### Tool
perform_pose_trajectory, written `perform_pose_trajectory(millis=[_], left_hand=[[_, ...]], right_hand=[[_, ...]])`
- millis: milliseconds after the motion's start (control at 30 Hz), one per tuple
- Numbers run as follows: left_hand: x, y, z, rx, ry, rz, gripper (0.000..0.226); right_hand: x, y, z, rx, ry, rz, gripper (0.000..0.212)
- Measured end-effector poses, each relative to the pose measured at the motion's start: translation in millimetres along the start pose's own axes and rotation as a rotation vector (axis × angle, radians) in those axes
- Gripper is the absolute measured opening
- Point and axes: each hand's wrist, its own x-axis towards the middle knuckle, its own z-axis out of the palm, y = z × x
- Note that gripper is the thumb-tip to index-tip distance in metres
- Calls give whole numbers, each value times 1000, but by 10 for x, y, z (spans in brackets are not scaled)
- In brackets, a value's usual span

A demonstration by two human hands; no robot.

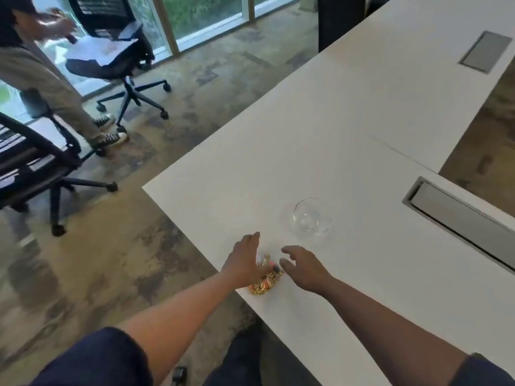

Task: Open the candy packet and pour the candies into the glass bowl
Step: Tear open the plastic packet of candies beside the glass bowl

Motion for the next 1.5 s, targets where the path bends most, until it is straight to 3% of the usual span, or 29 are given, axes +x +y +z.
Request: perform_pose_trajectory(millis=[100, 200, 367, 533, 700, 767, 1000, 1100, 1167, 1233, 1367, 1500], left_hand=[[14, -201, 139, 67, -98, -104, 121], [64, -331, 310, 177, -106, -95, 124], [120, -320, 499, 278, -83, -39, 86], [174, -298, 531, 162, -127, 2, 63], [175, -294, 458, 79, -123, 97, 47], [175, -239, 409, 91, -126, 126, 42], [125, 4, 248, 117, -154, 163, 36], [106, 121, 178, 112, -170, 154, 63], [46, 231, 130, 40, -190, 145, 89], [-5, 346, 92, -125, -221, 126, 95], [-85, 576, 45, -595, -314, 46, 85], [-112, 675, 105, -716, -242, 76, 68]], right_hand=[[78, 27, 177, 52, -86, 139, 51], [182, 76, 296, 116, -78, 223, 41], [310, 101, 351, 307, -95, 311, 38], [296, 183, 398, 471, -118, 386, 43], [211, 180, 318, 562, -215, 441, 7], [149, 176, 245, 580, -217, 422, 14], [-114, 85, 12, 827, -203, 346, 13], [-195, 34, -49, 861, -148, 325, 11], [-266, 16, -100, 863, -99, 319, 10], [-323, 5, -142, 868, -60, 320, 13], [-421, -4, -243, 911, -10, 339, 15], [-483, -13, -321, 981, 35, 369, 23]])
